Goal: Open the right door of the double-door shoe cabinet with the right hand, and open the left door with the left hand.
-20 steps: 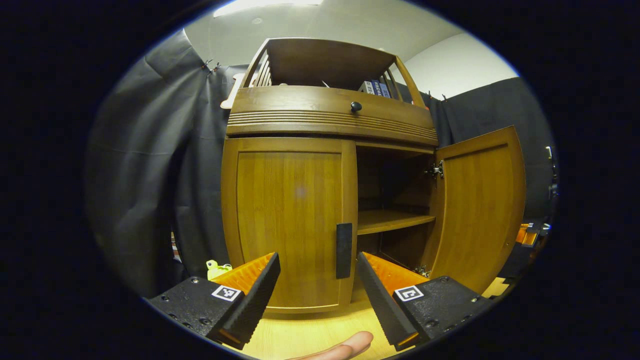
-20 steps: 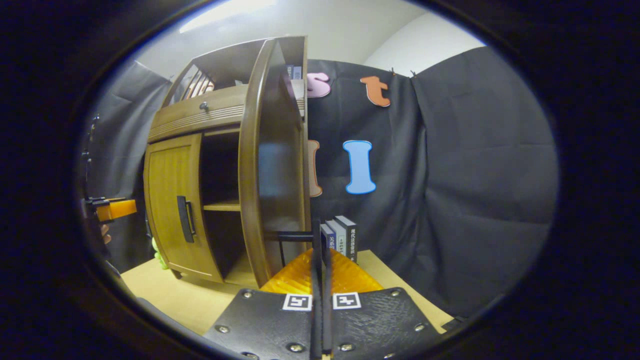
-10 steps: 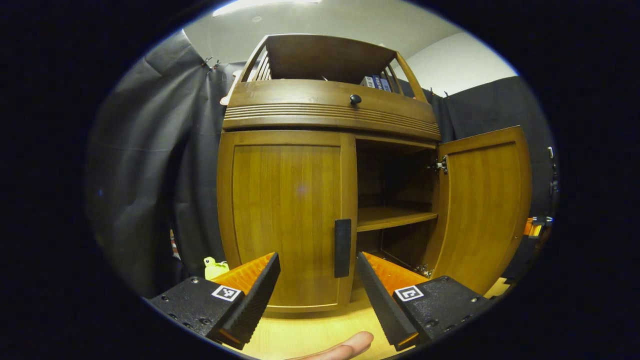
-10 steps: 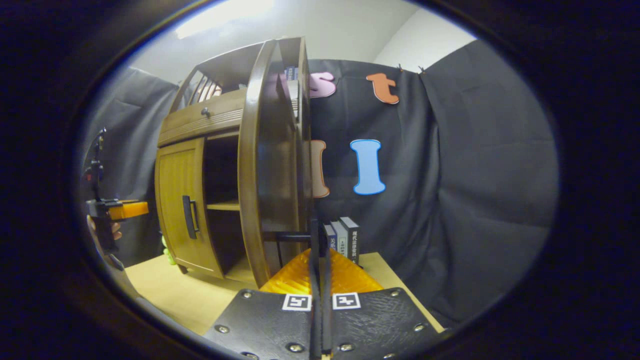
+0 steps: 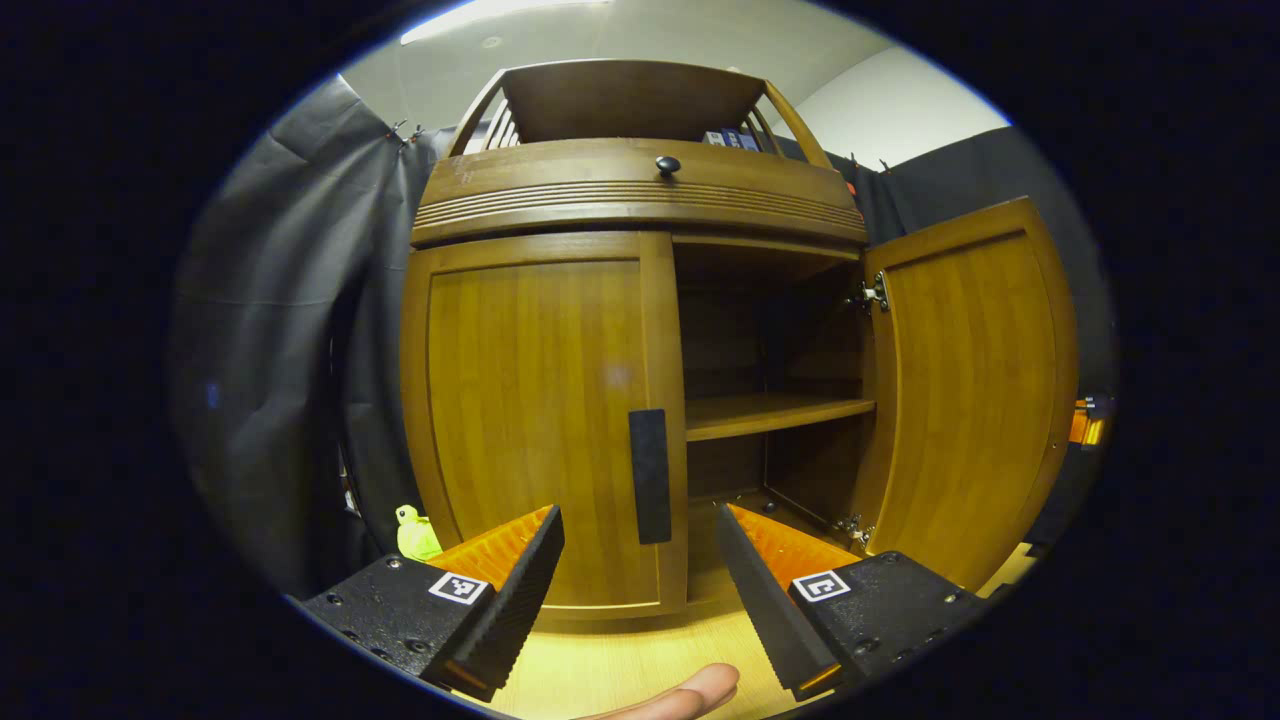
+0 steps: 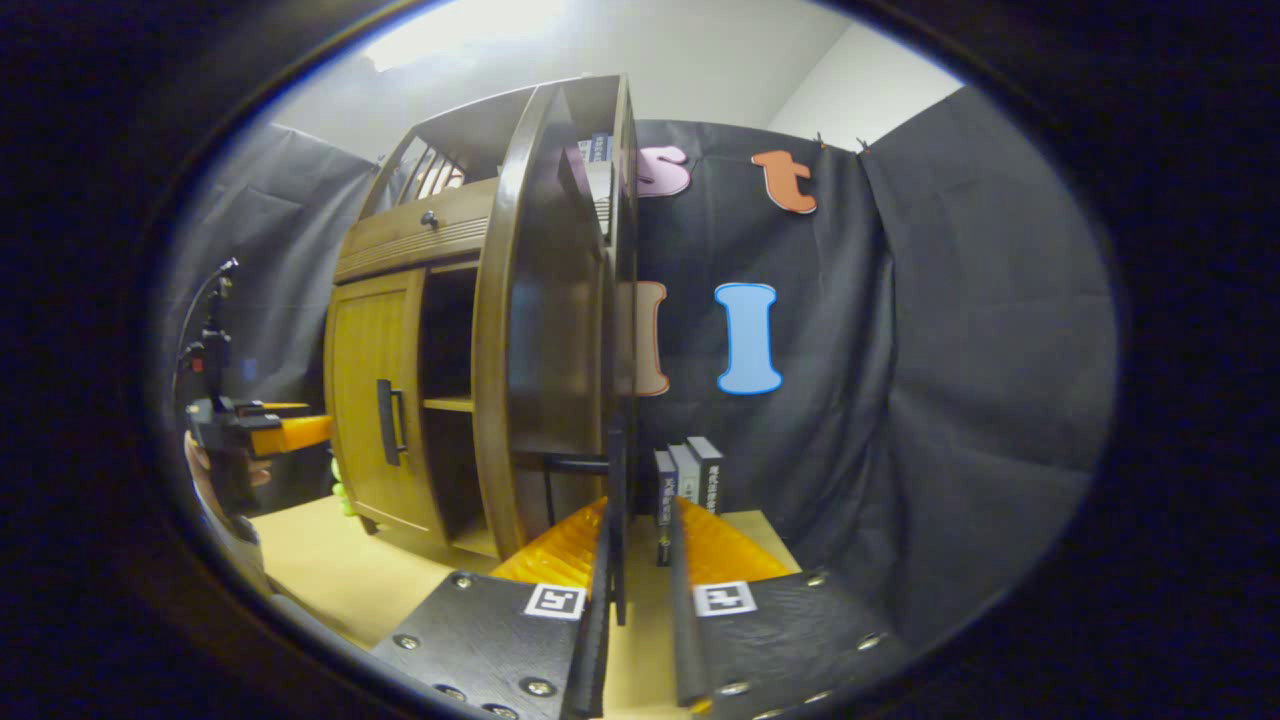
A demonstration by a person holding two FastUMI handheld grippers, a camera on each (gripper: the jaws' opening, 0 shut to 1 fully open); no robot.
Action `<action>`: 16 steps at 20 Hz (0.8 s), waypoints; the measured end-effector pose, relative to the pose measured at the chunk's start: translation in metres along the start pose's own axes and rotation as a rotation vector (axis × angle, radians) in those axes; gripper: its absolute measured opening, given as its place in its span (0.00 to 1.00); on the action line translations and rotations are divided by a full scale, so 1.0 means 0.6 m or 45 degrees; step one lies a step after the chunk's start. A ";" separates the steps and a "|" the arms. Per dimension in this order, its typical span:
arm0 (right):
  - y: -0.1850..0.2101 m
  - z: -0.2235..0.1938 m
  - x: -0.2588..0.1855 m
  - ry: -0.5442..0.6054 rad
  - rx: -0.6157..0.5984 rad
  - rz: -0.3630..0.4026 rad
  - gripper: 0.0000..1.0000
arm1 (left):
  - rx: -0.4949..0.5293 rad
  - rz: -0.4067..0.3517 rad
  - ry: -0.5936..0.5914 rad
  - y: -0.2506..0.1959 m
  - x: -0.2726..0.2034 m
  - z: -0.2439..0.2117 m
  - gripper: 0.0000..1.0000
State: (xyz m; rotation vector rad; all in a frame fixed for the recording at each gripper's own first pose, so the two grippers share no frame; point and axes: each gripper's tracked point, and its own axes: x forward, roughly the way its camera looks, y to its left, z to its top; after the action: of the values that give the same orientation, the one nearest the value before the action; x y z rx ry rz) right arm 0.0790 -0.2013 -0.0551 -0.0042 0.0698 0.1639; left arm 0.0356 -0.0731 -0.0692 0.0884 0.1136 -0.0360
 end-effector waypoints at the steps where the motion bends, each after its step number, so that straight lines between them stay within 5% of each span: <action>1: -0.002 0.001 -0.012 -0.011 -0.007 0.000 0.28 | 0.010 0.011 0.018 0.001 0.006 -0.004 0.95; 2: -0.015 0.009 -0.027 -0.029 -0.016 -0.037 0.26 | 0.017 0.024 0.026 0.002 0.012 -0.005 0.94; 4: -0.035 0.027 -0.072 -0.085 0.002 -0.099 0.53 | 0.001 0.055 0.013 0.007 0.023 -0.001 0.95; 9: -0.043 0.048 -0.206 -0.183 0.124 -0.290 0.57 | -0.036 0.045 -0.073 -0.005 0.074 0.030 0.95; 13: -0.013 0.068 -0.281 -0.217 0.079 -0.348 0.96 | -0.058 0.097 -0.096 0.005 0.121 0.027 0.95; 16: 0.022 0.089 -0.334 -0.277 0.094 -0.372 0.98 | -0.092 0.125 -0.095 0.011 0.165 0.011 0.95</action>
State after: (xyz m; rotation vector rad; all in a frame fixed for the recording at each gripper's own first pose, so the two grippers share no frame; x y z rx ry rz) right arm -0.1165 -0.2202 0.0124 0.0771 -0.1421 -0.1310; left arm 0.1348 -0.0702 -0.0734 0.0204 0.0358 0.0631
